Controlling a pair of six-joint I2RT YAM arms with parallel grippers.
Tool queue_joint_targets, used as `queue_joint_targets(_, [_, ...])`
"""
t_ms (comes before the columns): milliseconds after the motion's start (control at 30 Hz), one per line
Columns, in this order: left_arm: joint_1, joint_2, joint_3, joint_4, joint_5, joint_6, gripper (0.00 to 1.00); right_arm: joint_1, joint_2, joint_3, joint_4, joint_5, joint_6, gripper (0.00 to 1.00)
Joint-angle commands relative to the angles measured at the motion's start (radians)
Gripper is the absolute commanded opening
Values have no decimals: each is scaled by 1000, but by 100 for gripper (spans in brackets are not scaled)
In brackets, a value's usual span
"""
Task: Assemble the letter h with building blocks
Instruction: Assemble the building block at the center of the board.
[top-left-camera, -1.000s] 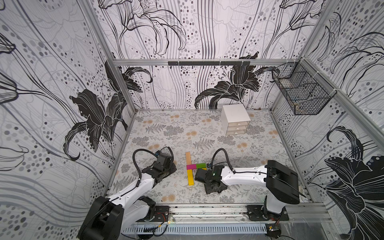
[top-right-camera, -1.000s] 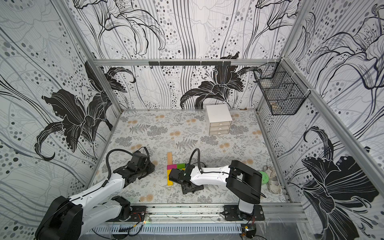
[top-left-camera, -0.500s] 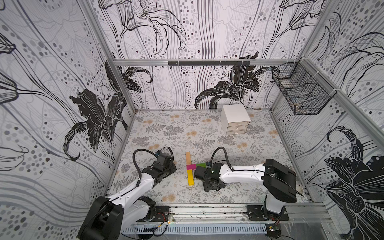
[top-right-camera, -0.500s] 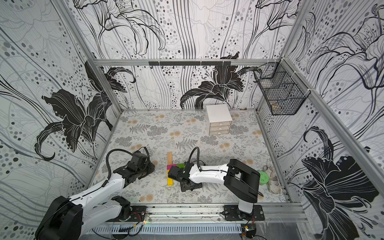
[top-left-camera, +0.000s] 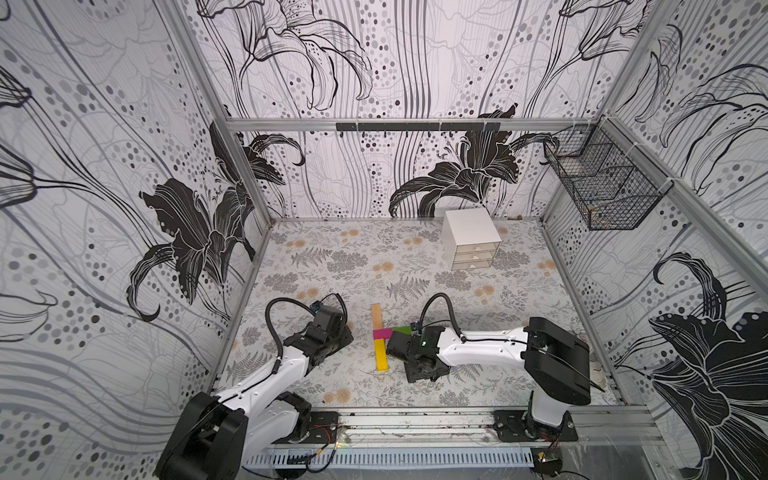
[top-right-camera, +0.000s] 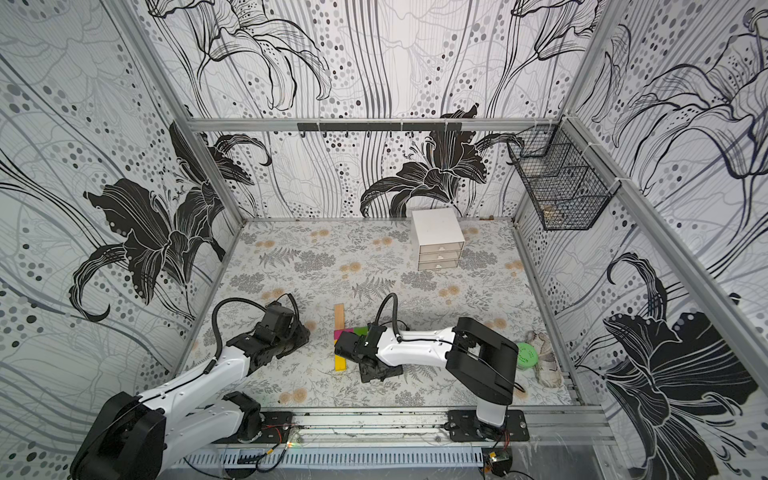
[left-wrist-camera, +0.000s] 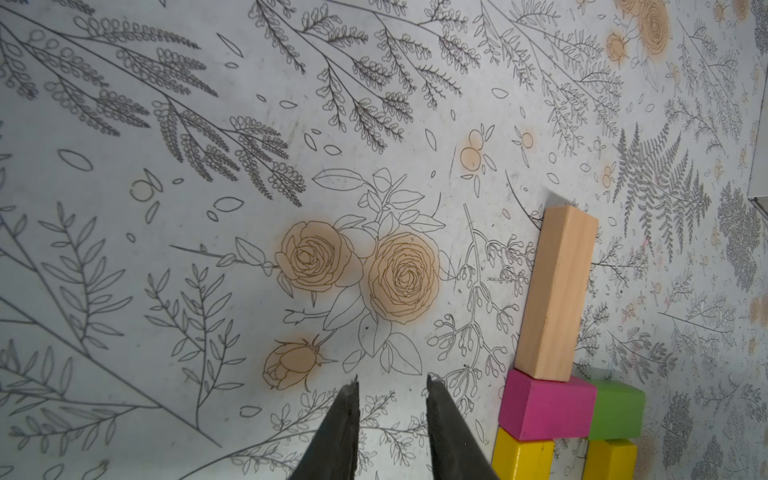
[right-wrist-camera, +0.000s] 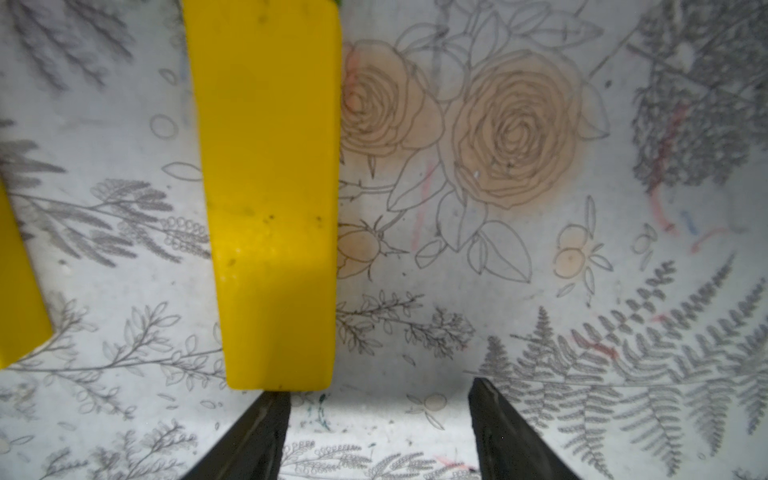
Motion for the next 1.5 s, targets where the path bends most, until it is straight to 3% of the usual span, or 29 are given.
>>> queue_joint_targets(0, [7,-5,5,19,-1,17,31,-5,25,26,-28,31,-4,71])
queue_joint_targets(900, [7,-4,2,25,1,12,31,-7,5,45,-61,45,-18,69])
queue_joint_targets(1067, [6,-11,4,18,-1,15,31,28,-100,26,-129,79,0,68])
queue_joint_targets(1233, [6,-23,28,-2,3,21,31,38,-297,26,-192,149,-6,68])
queue_joint_targets(1467, [6,-94,143,-108,-38,73,32,-33,-549,75,-267,401,-50,70])
